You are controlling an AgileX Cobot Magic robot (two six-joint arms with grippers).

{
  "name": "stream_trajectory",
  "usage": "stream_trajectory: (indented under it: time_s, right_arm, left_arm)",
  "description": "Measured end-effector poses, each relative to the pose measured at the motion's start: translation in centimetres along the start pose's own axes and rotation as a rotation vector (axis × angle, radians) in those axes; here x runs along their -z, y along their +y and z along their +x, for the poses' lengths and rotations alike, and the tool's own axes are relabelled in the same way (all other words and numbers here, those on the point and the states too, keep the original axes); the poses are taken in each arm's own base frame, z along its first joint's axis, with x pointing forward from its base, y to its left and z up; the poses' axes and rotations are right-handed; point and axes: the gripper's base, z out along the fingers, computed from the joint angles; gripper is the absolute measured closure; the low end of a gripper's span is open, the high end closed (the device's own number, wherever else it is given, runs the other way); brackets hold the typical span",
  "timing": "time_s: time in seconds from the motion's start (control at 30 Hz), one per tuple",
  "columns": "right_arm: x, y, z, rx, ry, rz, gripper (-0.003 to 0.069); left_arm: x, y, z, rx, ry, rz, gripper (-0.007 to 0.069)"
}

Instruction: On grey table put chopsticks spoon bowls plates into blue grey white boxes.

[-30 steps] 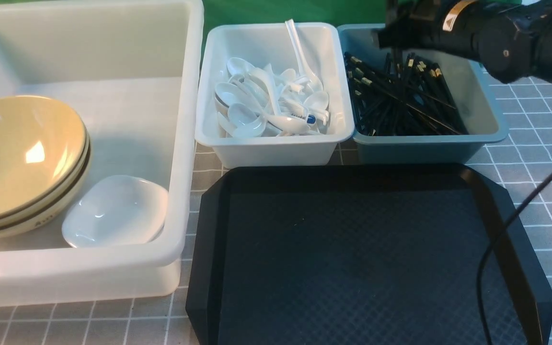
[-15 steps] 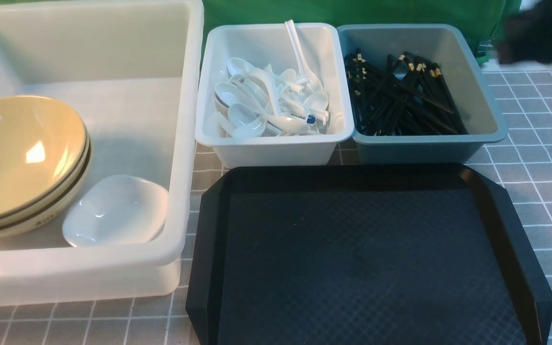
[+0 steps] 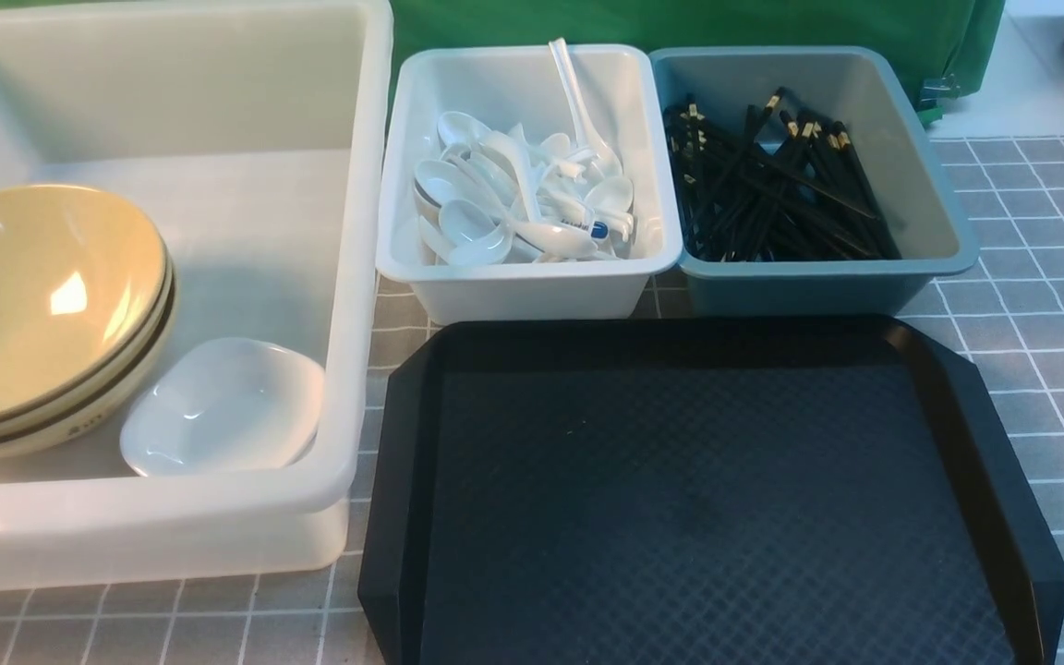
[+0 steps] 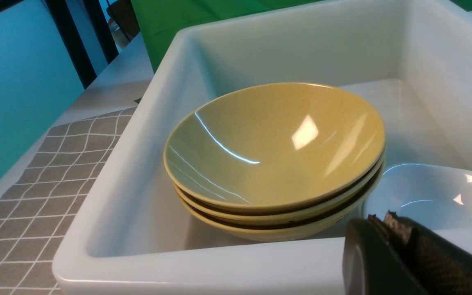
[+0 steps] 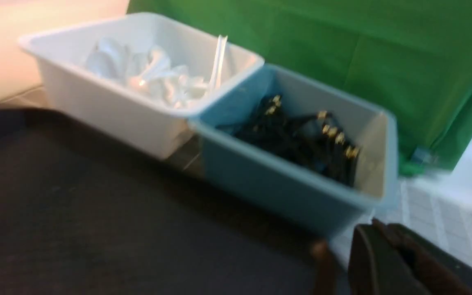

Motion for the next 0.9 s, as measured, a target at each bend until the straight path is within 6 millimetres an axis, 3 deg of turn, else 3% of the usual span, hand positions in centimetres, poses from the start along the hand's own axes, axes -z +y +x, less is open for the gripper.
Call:
stream_trajectory:
  time_s: [0.13,0.3,0.6,0.9]
  right_arm:
    - [1.5,0.2,1.5,-0.075,-0.043,0.014,0.0624]
    - [2.7,0.2,2.8,-0.152,0.049,0.036,0.0624]
    - [3.9,-0.8,4.4,-0.27,0.161,0.253,0.0624]
    - [4.0,-1.2,4.5,-0.168,0.185,0.312,0.062]
  left_arm:
    - [0.0,0.0,0.0,0.0,0.0,0.0,0.0633]
    - [0.0,0.0,0.0,0.001,0.0,0.001,0.0633]
    - [0.0,0.0,0.0,0.001,0.0,0.001,0.0633]
    - [0.0,-0.1,0.0,0.009,0.002,0.007,0.0633]
